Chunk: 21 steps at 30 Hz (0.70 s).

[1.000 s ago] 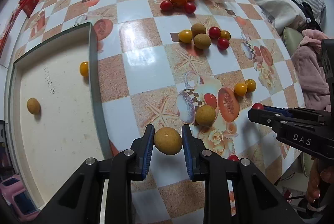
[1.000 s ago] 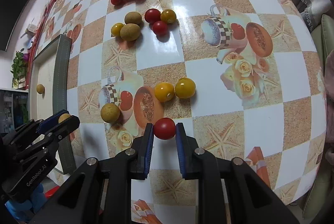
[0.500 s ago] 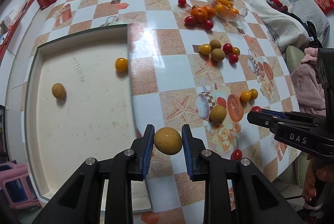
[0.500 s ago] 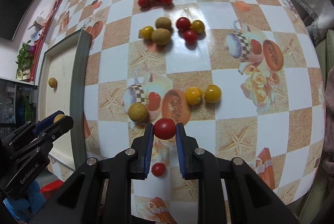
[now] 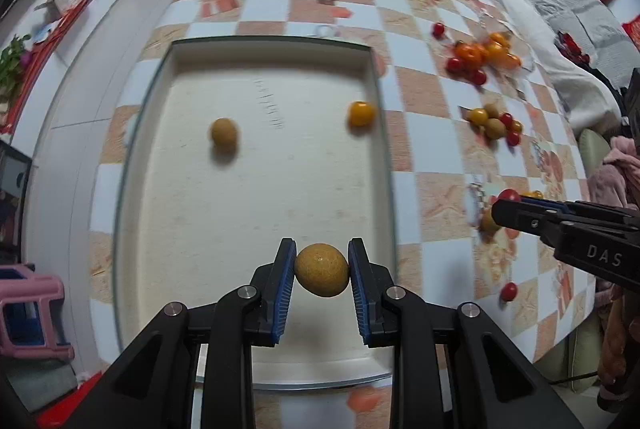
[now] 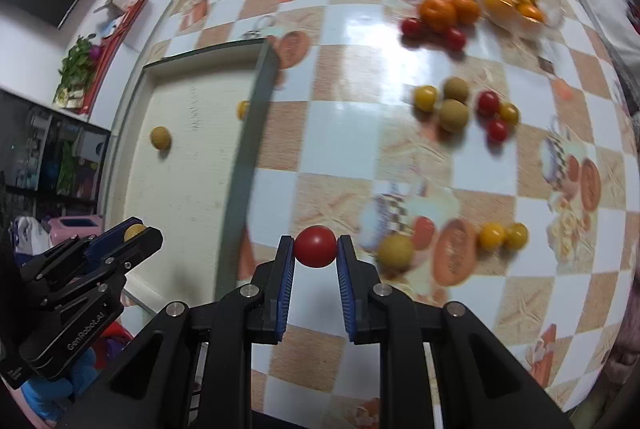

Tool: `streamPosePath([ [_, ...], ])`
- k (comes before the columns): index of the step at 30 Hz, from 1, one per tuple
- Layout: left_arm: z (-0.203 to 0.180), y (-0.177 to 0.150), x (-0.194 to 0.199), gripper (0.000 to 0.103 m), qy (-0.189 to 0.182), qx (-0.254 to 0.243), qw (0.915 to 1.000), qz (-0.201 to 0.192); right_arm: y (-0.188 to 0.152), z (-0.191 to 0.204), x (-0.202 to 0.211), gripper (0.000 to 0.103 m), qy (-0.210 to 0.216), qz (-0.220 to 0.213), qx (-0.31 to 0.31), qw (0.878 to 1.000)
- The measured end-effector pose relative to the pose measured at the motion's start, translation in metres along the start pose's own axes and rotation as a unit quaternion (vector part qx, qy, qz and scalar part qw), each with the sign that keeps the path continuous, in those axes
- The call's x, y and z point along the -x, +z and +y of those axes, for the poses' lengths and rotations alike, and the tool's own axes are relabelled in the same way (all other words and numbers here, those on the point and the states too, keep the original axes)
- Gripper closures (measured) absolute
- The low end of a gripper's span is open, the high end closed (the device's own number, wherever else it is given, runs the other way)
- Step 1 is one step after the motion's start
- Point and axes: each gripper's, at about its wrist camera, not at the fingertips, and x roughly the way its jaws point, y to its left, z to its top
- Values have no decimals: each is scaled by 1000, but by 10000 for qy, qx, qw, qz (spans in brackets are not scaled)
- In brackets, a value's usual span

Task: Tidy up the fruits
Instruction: 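Carry both fruits into the white tray and open both grippers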

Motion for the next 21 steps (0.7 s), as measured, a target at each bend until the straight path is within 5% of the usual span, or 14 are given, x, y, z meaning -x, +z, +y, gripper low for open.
streamPosePath([
  [11,69,-18,-19,75,520,549,9971,129,26,77,-32,80,225,217,756,9966],
  [21,84,-25,-39,75,820,561,9946,285,53,112,-82,80,-57,503,1261,9907],
])
